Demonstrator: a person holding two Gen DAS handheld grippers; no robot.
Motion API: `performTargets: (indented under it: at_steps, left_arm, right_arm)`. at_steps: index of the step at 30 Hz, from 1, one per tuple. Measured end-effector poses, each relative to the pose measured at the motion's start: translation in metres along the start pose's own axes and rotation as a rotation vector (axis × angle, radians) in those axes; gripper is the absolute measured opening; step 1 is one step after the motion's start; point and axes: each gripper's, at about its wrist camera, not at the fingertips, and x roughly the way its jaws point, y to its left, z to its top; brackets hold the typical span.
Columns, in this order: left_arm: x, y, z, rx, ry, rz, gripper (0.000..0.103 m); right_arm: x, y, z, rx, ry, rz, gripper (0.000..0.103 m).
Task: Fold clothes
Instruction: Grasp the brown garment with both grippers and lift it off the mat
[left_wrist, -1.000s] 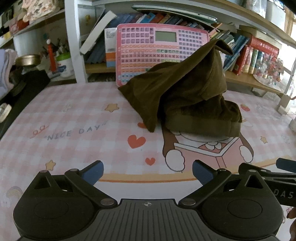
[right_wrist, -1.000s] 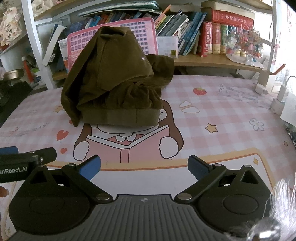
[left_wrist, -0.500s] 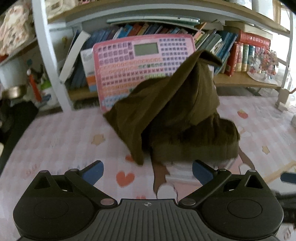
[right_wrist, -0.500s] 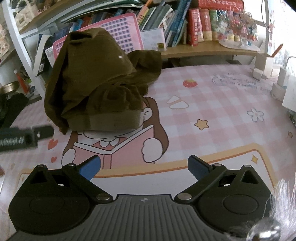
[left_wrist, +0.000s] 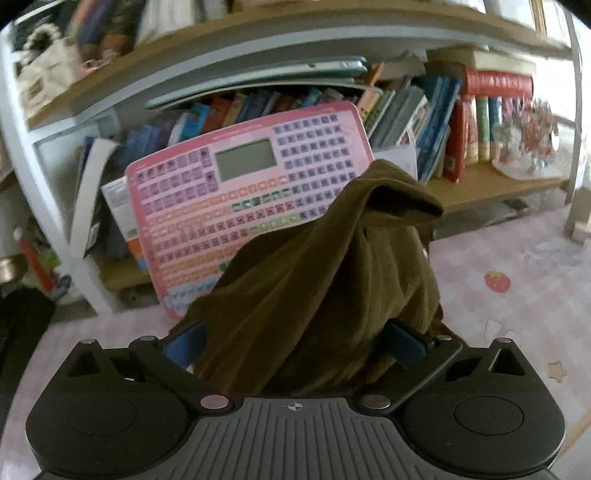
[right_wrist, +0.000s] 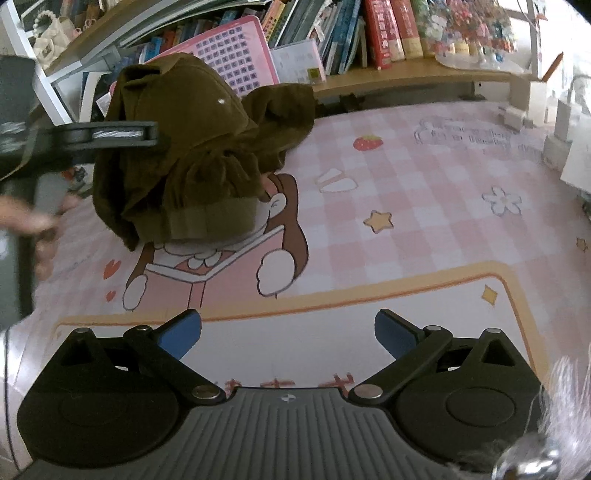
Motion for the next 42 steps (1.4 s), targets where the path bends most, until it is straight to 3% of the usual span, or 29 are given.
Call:
performTargets:
  at_steps: [2, 3, 4, 5, 7, 13, 18, 22, 25, 28, 34, 37, 42]
  left_arm:
    - [0.008, 0.001, 0.002, -0.022, 0.024, 0.007, 0.095]
    - [0.011, 0.004, 0.002, -0.049, 0.037, -0.009, 0.078]
    - [0.013, 0.008, 0.002, -0.075, 0.050, -0.026, 0.040]
    - [0.015, 0.013, 0.001, -0.100, 0.065, -0.042, 0.023]
    - [0.011, 0.023, -0.002, -0.142, 0.071, -0.038, 0.011]
    - [-0.024, 0.079, -0.026, -0.370, 0.081, 0.006, 0.009]
    - [-0.069, 0.108, -0.061, -0.493, 0.118, 0.022, 0.009]
    - [-0.105, 0.119, -0.095, -0.639, 0.152, 0.002, 0.008]
    - [-0.125, 0.125, -0.119, -0.798, 0.173, -0.047, 0.008]
    - [-0.140, 0.121, -0.140, -0.952, 0.198, -0.150, 0.008]
    - [-0.158, 0.105, -0.162, -1.153, 0.218, -0.311, 0.008]
    - [-0.162, 0.110, -0.166, -1.264, 0.199, -0.348, 0.007]
    - [-0.164, 0.118, -0.165, -1.388, 0.155, -0.366, 0.007]
  right_arm:
    - [-0.005, -0.005, -0.003, 0.012, 0.002, 0.020, 0.101]
    - [-0.007, -0.008, -0.004, 0.018, 0.002, 0.029, 0.101]
    - [-0.008, -0.011, -0.004, 0.026, 0.001, 0.034, 0.101]
    - [-0.010, -0.013, -0.004, 0.036, -0.003, 0.038, 0.101]
    - [-0.013, -0.020, -0.002, 0.066, -0.009, 0.041, 0.101]
    - [-0.016, -0.038, 0.004, 0.187, 0.006, 0.110, 0.101]
    - [-0.012, -0.026, 0.007, 0.173, 0.032, 0.178, 0.101]
    - [0.000, -0.006, 0.010, 0.168, 0.077, 0.284, 0.099]
    - [0.012, 0.006, 0.010, 0.210, 0.138, 0.379, 0.098]
    - [0.025, 0.017, 0.009, 0.263, 0.202, 0.469, 0.096]
    - [0.048, 0.022, 0.001, 0.421, 0.314, 0.539, 0.094]
    - [0.051, 0.023, -0.003, 0.471, 0.352, 0.561, 0.093]
    - [0.054, 0.016, -0.019, 0.712, 0.450, 0.614, 0.093]
